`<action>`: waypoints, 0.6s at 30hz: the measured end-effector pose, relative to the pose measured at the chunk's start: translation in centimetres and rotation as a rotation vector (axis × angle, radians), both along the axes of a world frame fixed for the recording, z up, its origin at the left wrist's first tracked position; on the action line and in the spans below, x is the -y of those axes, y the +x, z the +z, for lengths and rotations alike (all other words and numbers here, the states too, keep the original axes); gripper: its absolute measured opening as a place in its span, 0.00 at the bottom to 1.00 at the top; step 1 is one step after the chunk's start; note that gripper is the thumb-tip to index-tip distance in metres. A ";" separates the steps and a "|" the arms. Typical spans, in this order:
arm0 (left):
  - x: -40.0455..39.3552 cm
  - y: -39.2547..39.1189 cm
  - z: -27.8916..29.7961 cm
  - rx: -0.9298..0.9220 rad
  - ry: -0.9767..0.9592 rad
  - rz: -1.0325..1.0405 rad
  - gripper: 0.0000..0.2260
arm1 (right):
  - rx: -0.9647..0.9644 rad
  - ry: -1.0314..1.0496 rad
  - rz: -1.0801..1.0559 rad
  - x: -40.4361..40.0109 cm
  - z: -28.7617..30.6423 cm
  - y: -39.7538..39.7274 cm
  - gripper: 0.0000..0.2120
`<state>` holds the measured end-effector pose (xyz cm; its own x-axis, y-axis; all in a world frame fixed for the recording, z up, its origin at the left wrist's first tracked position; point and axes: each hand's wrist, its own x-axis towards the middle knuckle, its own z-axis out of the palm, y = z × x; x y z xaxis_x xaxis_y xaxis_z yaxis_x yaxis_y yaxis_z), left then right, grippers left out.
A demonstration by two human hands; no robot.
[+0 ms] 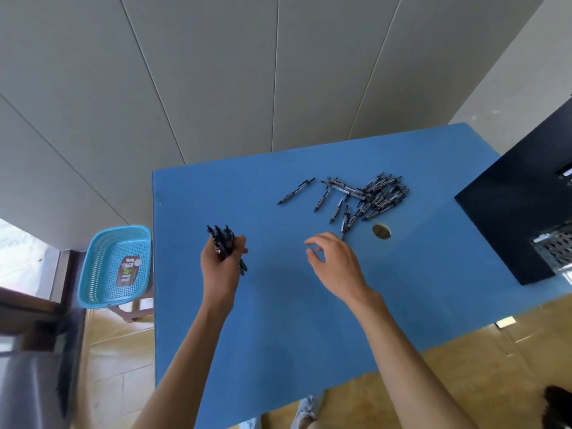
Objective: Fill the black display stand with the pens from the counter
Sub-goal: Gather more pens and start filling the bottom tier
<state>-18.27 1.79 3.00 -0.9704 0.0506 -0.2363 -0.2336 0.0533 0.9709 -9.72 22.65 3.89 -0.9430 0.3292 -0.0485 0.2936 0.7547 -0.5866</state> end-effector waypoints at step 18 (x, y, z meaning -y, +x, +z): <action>0.9 1.5 -1.9 -0.010 -0.091 -0.138 0.08 | -0.015 -0.036 -0.203 2.8 0.2 5.4 0.10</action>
<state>-16.81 0.87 1.10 -0.9580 0.1630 -0.2360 -0.2080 0.1717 0.9629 -4.30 19.82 4.07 -0.8579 0.5113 -0.0499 0.4289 0.6593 -0.6176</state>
